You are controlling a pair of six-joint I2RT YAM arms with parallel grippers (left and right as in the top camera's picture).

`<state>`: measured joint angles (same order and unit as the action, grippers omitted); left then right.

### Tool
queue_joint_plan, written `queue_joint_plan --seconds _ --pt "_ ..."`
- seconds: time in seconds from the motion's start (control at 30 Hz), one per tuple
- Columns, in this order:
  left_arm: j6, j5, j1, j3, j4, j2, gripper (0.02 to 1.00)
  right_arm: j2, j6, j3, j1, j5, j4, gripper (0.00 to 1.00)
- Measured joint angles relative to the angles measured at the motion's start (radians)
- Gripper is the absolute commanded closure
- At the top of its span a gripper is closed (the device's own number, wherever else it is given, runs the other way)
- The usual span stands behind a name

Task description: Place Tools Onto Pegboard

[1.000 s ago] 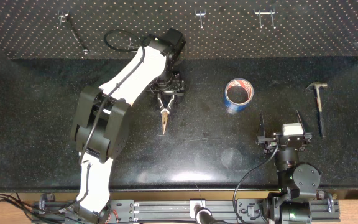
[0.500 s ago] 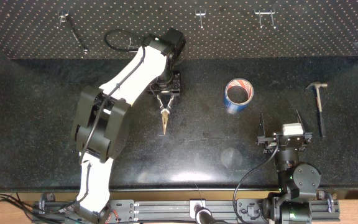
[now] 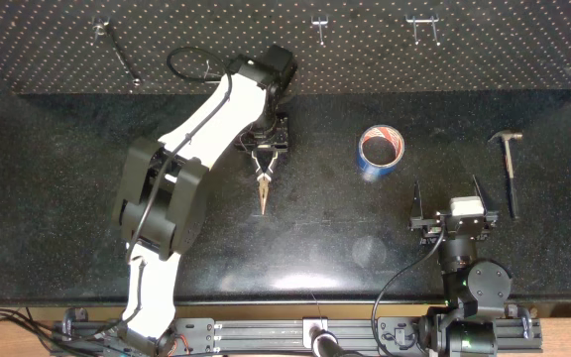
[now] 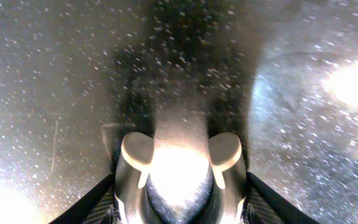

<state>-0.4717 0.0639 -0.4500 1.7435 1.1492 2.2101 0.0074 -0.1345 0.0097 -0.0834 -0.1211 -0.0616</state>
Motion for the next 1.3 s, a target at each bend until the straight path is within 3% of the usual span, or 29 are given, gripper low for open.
queue_joint_plan --seconds 0.13,0.37,0.6,0.7,0.87,1.07,1.3 --pt "-0.003 -0.023 -0.022 -0.005 -0.003 -0.137 0.987 0.0 0.0 0.0 0.0 0.0 0.0 0.073" --pt "-0.068 -0.183 -0.04 -0.005 -0.006 -0.565 0.987 0.0 0.0 0.0 0.0 0.0 0.0 0.073" --pt "-0.075 -0.552 -0.024 -0.005 -0.005 -0.867 0.989 0.001 0.0 0.0 0.0 0.0 0.0 0.071" --pt "-0.023 -0.614 0.019 -0.022 -0.121 -0.8 0.991 0.001 0.0 0.0 0.0 0.0 0.0 0.069" --pt "0.103 -0.634 0.035 -0.11 -0.446 -0.729 0.989 0.001 0.0 0.0 0.0 0.0 0.0 0.073" --pt "0.138 -0.632 0.035 -0.281 -0.736 -0.706 0.989 0.001 0.0 0.0 0.0 0.0 0.0 0.075" --pt "0.174 -0.633 0.035 -0.422 -0.921 -0.698 0.989 0.001 0.0 0.0 0.0 0.0 0.0 0.073"
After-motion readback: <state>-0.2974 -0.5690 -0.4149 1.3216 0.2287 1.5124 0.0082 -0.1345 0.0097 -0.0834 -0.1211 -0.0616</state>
